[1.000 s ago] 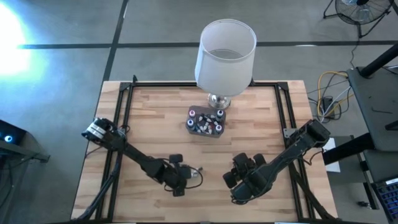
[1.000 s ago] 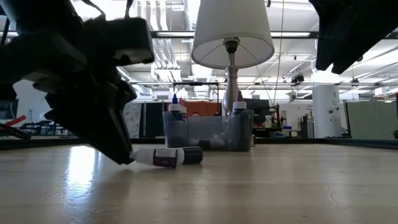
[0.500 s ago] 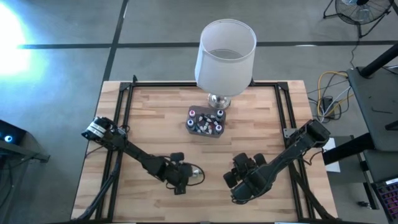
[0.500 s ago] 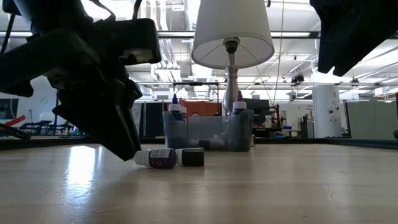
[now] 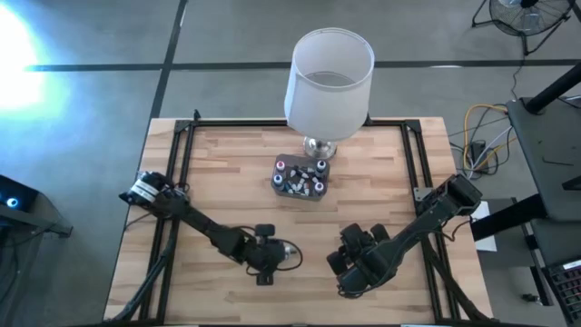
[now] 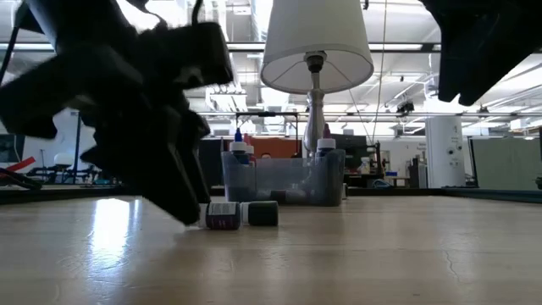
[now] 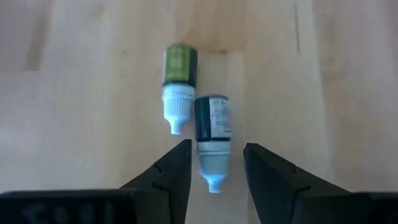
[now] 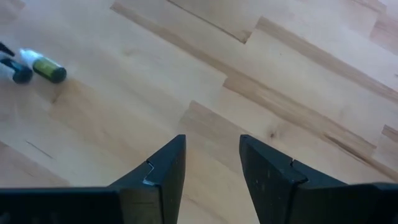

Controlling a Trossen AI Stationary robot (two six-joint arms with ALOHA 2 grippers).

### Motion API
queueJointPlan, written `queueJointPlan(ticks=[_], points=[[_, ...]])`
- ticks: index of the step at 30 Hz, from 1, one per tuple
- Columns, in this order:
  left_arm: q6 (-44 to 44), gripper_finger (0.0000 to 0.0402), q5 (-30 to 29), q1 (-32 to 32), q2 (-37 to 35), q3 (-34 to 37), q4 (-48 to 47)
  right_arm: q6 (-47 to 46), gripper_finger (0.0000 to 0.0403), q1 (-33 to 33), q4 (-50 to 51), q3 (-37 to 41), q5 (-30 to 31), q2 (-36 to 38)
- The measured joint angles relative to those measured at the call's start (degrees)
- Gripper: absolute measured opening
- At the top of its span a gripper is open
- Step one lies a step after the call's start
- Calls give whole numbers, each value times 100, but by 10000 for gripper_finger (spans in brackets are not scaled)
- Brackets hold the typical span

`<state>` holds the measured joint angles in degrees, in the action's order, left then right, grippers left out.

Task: Pick & Place food coloring
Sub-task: Put the small white food coloring bottle into the black bin

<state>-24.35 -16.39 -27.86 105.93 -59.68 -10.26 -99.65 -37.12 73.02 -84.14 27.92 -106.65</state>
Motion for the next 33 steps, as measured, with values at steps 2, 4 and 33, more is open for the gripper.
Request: queueJointPlan(ticks=[2, 4, 33], points=[[74, 126, 155, 32, 55, 2, -2, 72, 145, 0, 2, 1, -112, 0], [95, 126, 215, 51, 91, 0, 13, 107, 147, 0, 4, 5, -147, 0], [1430, 29, -1140, 648, -562, -1261, -2123, -292, 88, -349, 12, -93, 2320, 725]])
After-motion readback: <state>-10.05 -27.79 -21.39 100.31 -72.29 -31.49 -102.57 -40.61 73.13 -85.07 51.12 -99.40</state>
